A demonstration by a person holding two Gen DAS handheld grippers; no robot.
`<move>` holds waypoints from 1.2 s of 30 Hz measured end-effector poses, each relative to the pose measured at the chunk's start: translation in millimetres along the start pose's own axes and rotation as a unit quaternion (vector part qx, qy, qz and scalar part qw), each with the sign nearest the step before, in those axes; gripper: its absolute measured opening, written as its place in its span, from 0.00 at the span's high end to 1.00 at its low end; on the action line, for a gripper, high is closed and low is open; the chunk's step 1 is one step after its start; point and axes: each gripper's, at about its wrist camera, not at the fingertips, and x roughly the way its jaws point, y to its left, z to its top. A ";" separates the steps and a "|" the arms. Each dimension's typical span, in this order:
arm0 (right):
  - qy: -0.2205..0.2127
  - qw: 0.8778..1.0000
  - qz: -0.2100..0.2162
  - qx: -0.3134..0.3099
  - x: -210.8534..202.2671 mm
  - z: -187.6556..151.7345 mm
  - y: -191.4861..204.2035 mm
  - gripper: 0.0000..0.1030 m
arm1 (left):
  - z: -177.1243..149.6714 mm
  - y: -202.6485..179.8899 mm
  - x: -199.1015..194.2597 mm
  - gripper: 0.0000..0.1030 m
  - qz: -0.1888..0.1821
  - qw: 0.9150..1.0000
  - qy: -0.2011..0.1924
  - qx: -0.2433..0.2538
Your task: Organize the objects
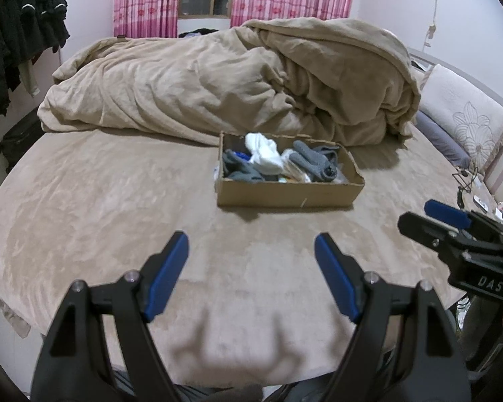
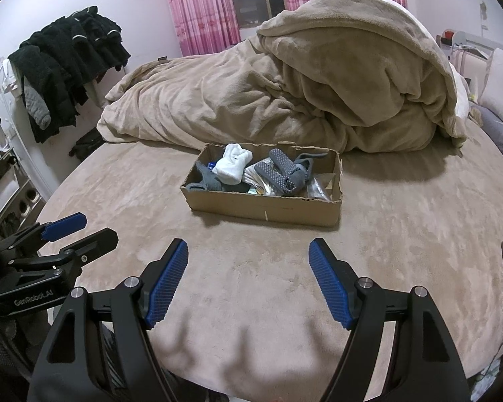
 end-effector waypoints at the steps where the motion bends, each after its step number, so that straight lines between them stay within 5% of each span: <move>1: 0.001 1.000 0.000 0.000 0.2 -0.3 -0.3 0.25 | 0.1 -0.1 0.1 0.24 0.000 1.000 0.000 -0.001; 36: 0.000 1.000 0.001 0.000 1.9 0.3 0.7 0.25 | 5.9 3.6 0.1 0.23 0.005 1.000 0.000 0.009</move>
